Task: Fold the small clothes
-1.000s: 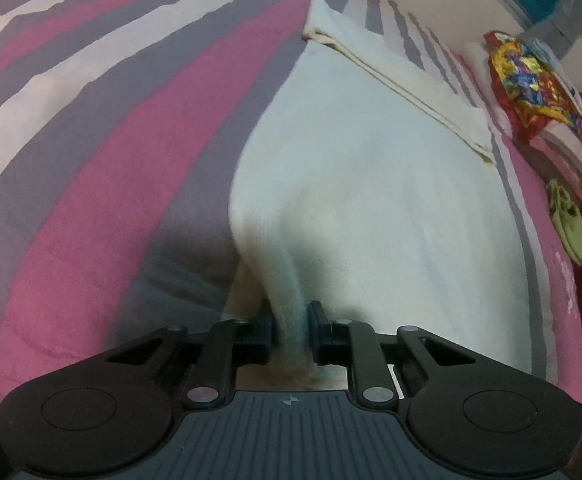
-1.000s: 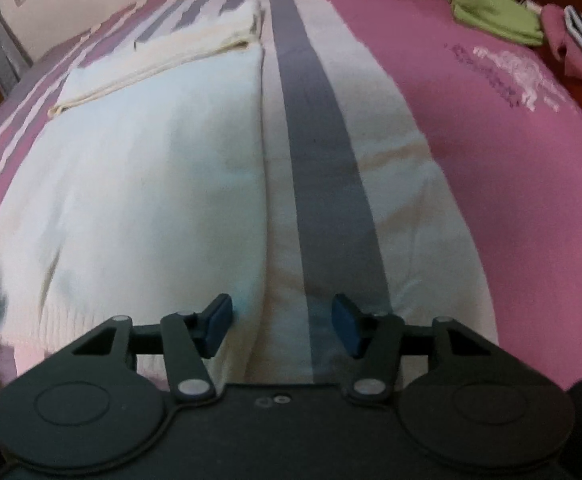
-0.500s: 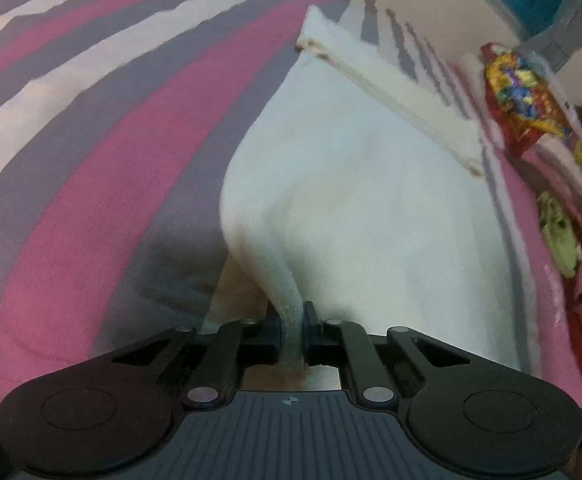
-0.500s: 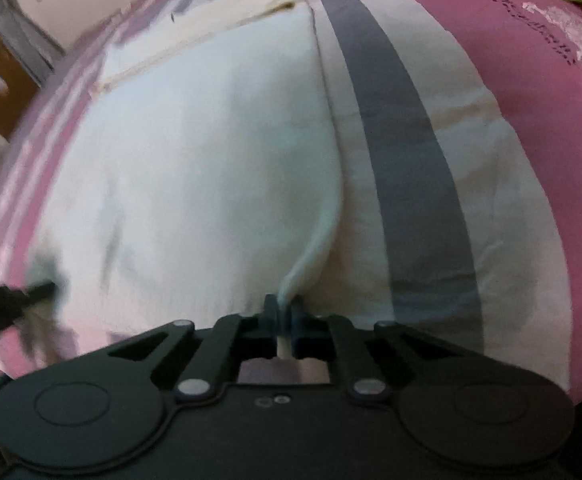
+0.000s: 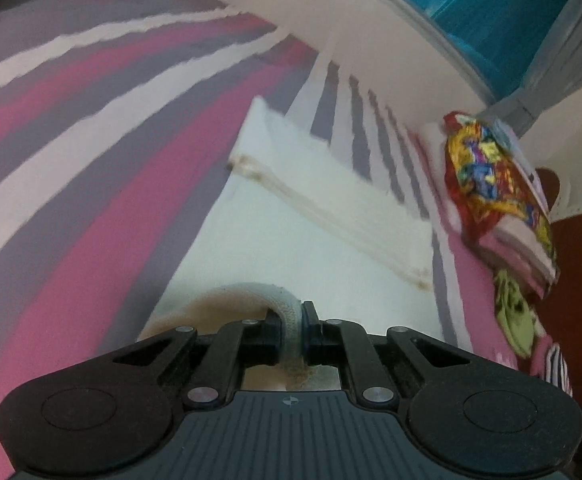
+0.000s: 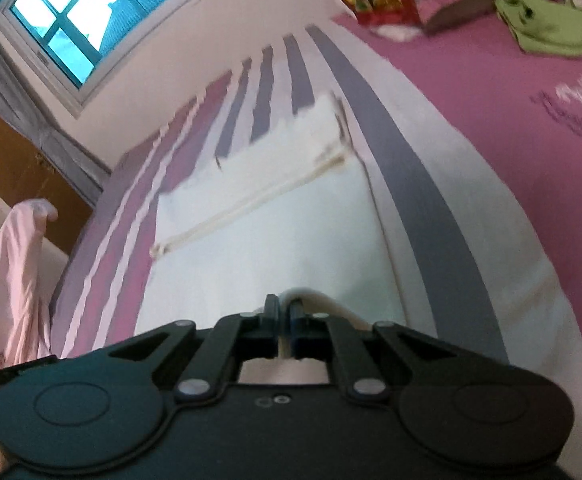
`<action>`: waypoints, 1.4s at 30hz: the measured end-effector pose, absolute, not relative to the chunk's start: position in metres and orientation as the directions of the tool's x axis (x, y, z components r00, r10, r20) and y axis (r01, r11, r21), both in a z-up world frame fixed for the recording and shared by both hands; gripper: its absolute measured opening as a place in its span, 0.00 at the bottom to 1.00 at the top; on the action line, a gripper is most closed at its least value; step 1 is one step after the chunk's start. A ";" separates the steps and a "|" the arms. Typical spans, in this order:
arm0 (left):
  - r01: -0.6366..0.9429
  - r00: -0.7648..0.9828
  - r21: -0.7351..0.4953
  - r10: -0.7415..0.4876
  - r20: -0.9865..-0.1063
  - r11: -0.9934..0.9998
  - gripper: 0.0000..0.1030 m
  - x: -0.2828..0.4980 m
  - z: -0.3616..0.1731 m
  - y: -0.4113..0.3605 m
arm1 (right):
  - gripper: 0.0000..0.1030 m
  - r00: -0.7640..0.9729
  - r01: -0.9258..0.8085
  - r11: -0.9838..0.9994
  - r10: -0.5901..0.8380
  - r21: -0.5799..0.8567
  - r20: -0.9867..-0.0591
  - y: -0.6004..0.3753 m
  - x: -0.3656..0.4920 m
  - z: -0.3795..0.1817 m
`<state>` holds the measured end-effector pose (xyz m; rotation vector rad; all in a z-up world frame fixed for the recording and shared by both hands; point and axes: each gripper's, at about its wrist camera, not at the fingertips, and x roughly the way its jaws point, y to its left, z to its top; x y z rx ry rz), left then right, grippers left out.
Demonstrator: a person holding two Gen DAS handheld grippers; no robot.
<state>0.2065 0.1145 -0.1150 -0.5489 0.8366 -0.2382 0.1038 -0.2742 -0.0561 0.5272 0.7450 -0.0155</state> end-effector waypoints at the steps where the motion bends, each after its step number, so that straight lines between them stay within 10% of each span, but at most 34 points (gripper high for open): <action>1: -0.010 0.660 -0.551 -0.408 -0.630 0.835 0.09 0.220 -0.113 0.113 | 0.05 0.750 0.199 0.869 0.163 0.453 -0.641 -0.276 0.115 -0.054; 26: -0.132 0.605 -0.528 -0.354 -0.713 0.839 0.11 0.522 -0.158 0.039 | 0.07 0.739 0.358 0.856 -0.017 0.372 -0.674 -0.347 0.416 -0.113; 27: -0.149 0.599 -0.540 -0.359 -0.716 0.828 0.21 0.524 -0.157 0.043 | 0.09 0.732 0.362 0.860 -0.023 0.360 -0.681 -0.347 0.422 -0.115; 30: -0.176 0.668 -0.549 -0.310 -0.676 0.817 0.97 0.522 -0.144 0.052 | 0.16 0.721 0.387 0.861 -0.060 0.330 -0.690 -0.348 0.431 -0.115; 37: -0.132 0.688 -0.513 -0.294 -0.664 0.848 1.00 0.514 -0.126 0.069 | 0.29 0.767 0.363 0.891 -0.118 0.274 -0.631 -0.346 0.423 -0.091; 40: -0.068 0.666 -0.439 -0.287 -0.688 0.896 1.00 0.509 -0.138 0.065 | 0.64 0.753 0.306 0.936 -0.125 0.176 -0.646 -0.340 0.415 -0.089; 42: -0.038 0.640 -0.447 -0.322 -0.698 0.894 1.00 0.511 -0.145 0.066 | 0.62 0.748 0.270 0.949 -0.099 0.164 -0.656 -0.342 0.412 -0.093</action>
